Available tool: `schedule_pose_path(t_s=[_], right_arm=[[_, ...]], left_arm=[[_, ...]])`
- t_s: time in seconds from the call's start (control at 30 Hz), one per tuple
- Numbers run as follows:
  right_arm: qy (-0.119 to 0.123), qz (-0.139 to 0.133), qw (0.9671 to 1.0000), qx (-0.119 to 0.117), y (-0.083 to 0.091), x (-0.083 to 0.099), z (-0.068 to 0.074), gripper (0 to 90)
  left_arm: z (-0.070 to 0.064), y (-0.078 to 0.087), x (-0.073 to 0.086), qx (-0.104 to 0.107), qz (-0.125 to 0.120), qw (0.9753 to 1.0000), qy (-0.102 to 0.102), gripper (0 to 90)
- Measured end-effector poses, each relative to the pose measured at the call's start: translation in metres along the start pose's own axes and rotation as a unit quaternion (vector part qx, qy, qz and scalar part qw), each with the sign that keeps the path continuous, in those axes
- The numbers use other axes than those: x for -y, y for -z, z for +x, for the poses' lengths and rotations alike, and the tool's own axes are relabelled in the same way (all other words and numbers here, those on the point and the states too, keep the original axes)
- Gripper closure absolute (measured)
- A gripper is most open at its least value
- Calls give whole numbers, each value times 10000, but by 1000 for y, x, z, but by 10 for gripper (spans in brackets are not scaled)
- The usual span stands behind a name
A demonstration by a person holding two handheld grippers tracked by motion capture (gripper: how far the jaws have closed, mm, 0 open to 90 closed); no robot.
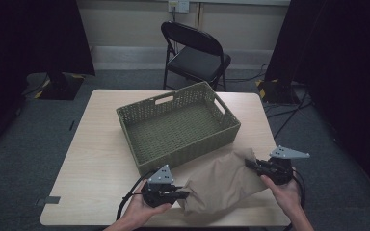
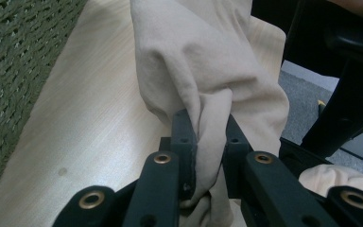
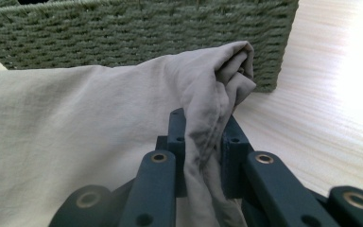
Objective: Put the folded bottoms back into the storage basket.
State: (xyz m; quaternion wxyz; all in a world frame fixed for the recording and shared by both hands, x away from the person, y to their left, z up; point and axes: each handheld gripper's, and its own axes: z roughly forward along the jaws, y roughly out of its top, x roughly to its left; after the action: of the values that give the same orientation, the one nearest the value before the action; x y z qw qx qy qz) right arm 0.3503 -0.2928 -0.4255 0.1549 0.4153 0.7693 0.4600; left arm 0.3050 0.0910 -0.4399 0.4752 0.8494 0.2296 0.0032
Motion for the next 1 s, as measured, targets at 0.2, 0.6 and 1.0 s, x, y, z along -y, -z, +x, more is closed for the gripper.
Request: schedule_pose_path(t_s=[0.2, 0.6, 1.0], right_arm=[[-25, -104, 9999, 40, 4, -3, 2, 788], [140, -295, 9994, 67, 18, -22, 5, 789], [177, -448, 9988, 73, 26, -32, 5, 790]], left_arm=[[-2, 2, -2, 39, -90, 9999, 61, 806], [-6, 11, -14, 61, -322, 9994, -79, 806], [-8, 15, -21, 50, -430, 9990, -77, 807]])
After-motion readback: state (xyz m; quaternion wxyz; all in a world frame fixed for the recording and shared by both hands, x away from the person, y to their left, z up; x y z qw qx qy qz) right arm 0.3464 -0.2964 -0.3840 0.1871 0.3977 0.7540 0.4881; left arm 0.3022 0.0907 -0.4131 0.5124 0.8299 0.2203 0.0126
